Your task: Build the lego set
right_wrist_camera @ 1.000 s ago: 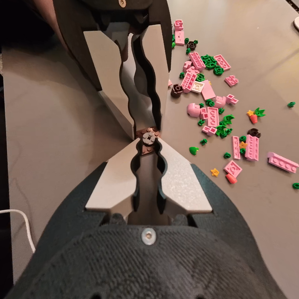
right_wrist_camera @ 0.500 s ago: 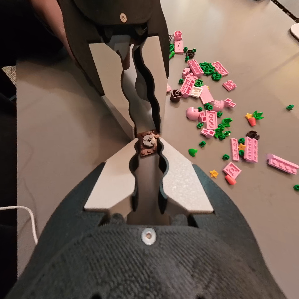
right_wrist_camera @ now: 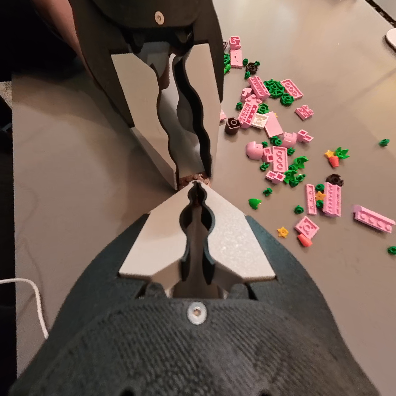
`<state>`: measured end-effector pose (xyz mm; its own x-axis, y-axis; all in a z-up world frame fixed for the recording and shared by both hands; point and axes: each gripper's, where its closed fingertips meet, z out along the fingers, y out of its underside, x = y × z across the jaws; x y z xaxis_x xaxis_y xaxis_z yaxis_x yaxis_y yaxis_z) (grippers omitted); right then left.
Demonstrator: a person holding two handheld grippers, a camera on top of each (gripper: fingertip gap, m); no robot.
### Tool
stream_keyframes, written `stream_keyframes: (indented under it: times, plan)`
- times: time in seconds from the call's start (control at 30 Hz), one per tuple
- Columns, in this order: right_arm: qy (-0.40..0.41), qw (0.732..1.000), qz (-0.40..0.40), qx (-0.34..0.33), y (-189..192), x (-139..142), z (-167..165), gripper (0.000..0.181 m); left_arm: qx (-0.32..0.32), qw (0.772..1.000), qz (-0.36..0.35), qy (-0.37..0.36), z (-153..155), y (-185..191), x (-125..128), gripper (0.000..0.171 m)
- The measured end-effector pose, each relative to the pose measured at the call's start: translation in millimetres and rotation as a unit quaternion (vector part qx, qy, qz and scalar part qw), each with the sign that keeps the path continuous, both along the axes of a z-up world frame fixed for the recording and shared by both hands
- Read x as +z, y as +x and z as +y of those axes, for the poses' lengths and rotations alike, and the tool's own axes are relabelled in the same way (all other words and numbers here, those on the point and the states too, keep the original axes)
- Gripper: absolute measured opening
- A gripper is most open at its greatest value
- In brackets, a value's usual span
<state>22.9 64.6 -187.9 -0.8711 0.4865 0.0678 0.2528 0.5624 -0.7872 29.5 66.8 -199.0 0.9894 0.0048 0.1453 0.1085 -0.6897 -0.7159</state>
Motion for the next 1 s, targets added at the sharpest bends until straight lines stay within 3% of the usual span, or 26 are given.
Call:
stream_keyframes:
  times: [0.47,0.8,0.9,1.0]
  plan:
    - [0.044,0.999,0.014,-0.001,-1,-2,-1,0.0,0.002,1.0,-0.017,0.002,0,-1,0,0.029]
    - [0.16,0.987,0.022,0.015,-6,-2,3,0.0,0.002,1.0,0.01,-0.002,-1,-1,-1,0.031]
    - [0.138,0.99,0.039,0.0,-13,12,7,0.0,0.002,1.0,0.018,-0.003,-1,0,-1,0.032]
    - [0.107,0.994,-0.013,0.01,-5,15,3,0.0,0.003,1.0,0.023,-0.004,-2,0,-1,0.032]
